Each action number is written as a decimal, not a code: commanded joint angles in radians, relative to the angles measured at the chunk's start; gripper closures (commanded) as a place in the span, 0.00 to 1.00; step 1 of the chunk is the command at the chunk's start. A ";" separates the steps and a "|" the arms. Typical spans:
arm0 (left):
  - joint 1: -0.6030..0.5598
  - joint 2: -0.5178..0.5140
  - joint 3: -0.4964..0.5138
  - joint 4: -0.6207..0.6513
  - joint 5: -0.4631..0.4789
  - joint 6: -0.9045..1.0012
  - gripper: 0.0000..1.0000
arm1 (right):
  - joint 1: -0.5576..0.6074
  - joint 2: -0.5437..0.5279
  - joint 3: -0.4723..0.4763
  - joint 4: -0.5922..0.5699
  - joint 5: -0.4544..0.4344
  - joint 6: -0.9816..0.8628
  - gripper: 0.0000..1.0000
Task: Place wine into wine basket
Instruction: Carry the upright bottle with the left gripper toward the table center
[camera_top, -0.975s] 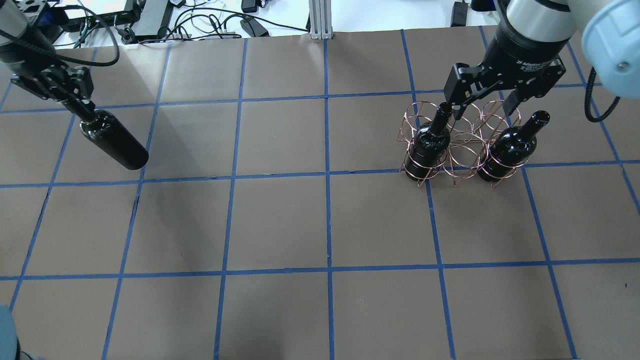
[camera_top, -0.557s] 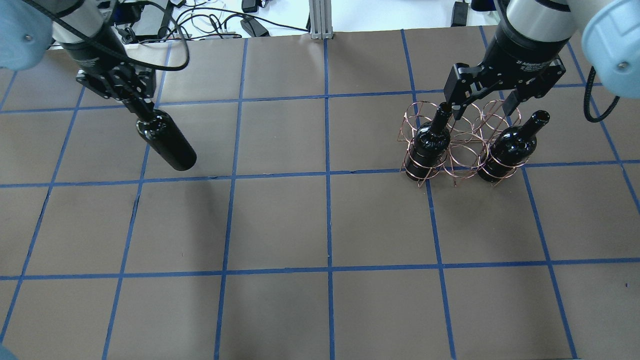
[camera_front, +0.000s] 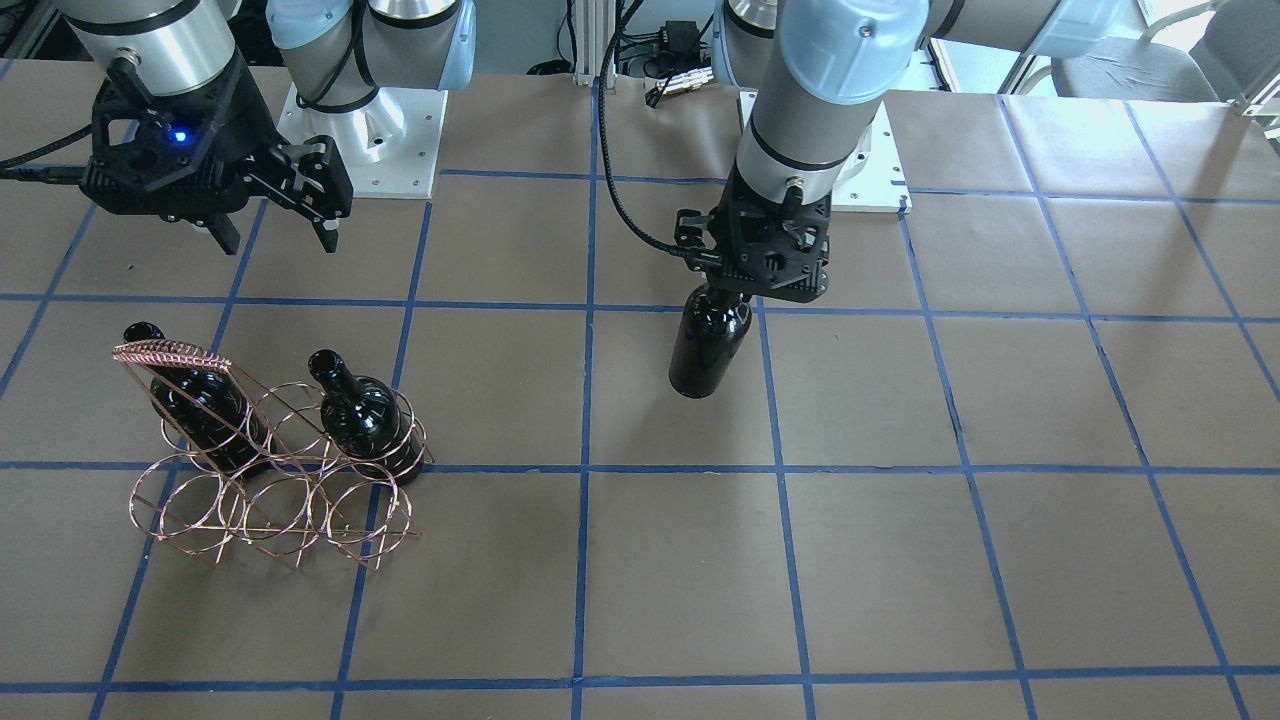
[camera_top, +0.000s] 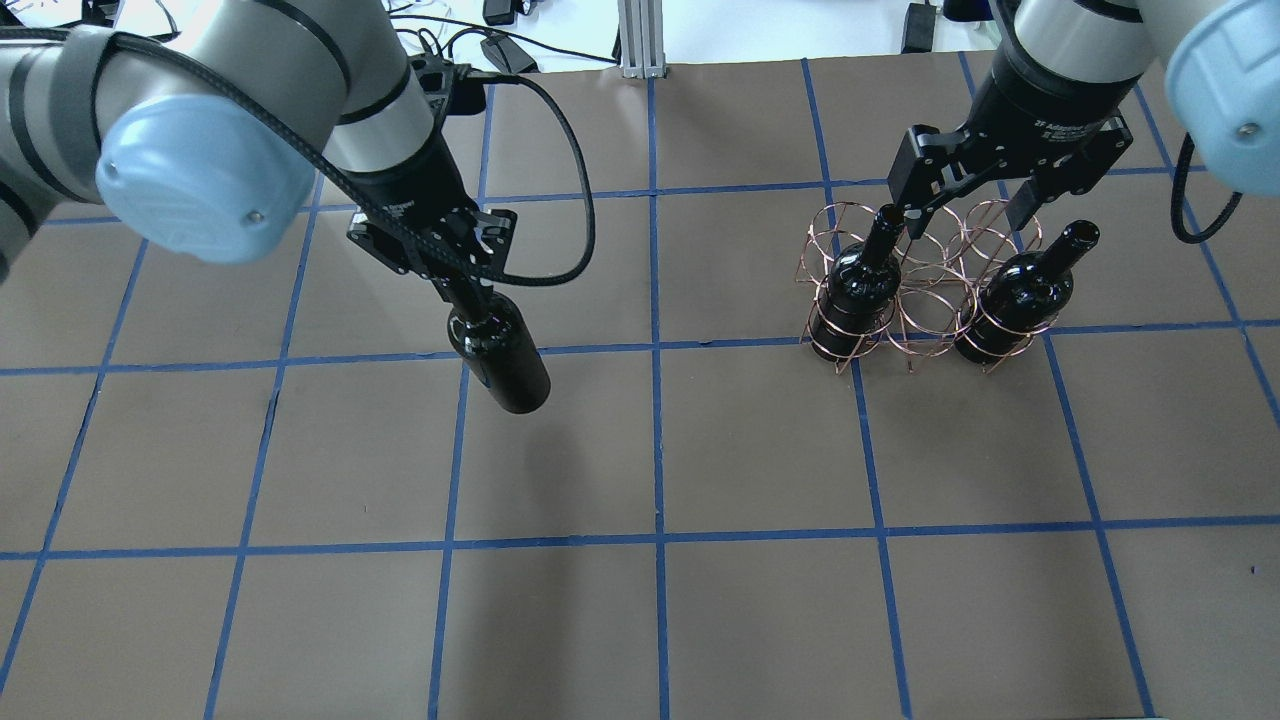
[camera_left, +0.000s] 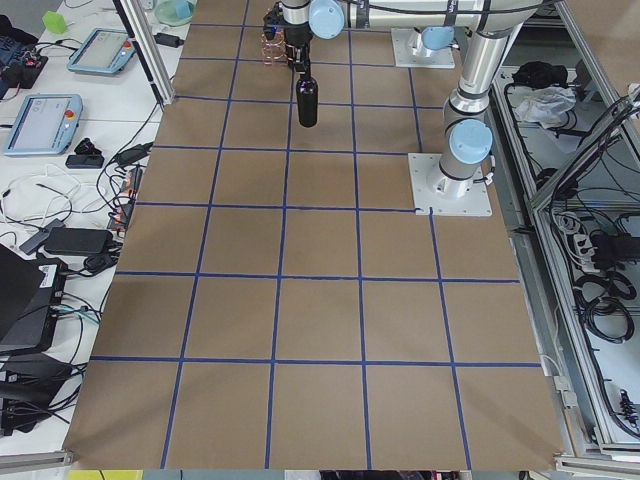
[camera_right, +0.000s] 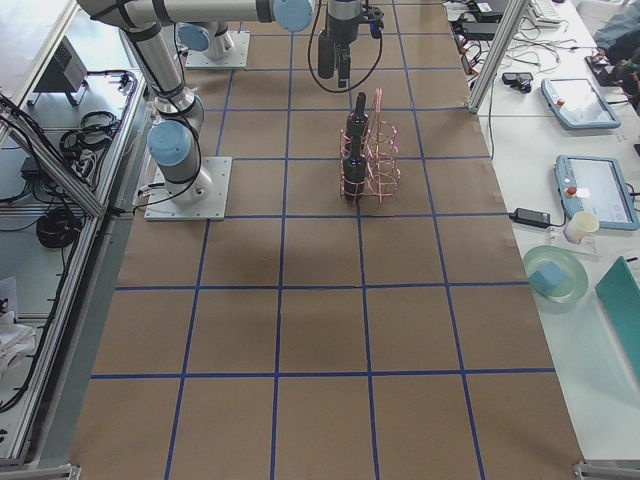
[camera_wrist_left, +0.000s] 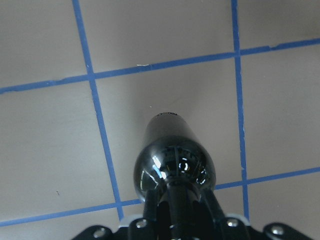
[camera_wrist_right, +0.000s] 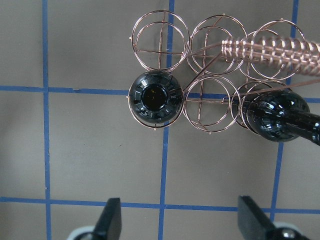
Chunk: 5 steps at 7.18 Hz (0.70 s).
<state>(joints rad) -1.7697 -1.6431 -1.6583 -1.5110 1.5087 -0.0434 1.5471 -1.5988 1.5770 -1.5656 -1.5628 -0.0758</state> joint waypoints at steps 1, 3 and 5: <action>-0.039 0.035 -0.078 0.015 -0.001 -0.013 1.00 | -0.002 0.003 0.000 -0.001 -0.002 -0.002 0.16; -0.040 0.042 -0.104 0.020 -0.002 -0.012 1.00 | -0.004 -0.001 0.000 0.003 -0.003 -0.001 0.16; -0.040 0.039 -0.113 0.031 -0.002 -0.012 1.00 | -0.004 -0.001 0.000 -0.001 -0.003 -0.001 0.16</action>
<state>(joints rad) -1.8097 -1.6022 -1.7650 -1.4877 1.5064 -0.0552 1.5447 -1.6005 1.5769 -1.5641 -1.5661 -0.0763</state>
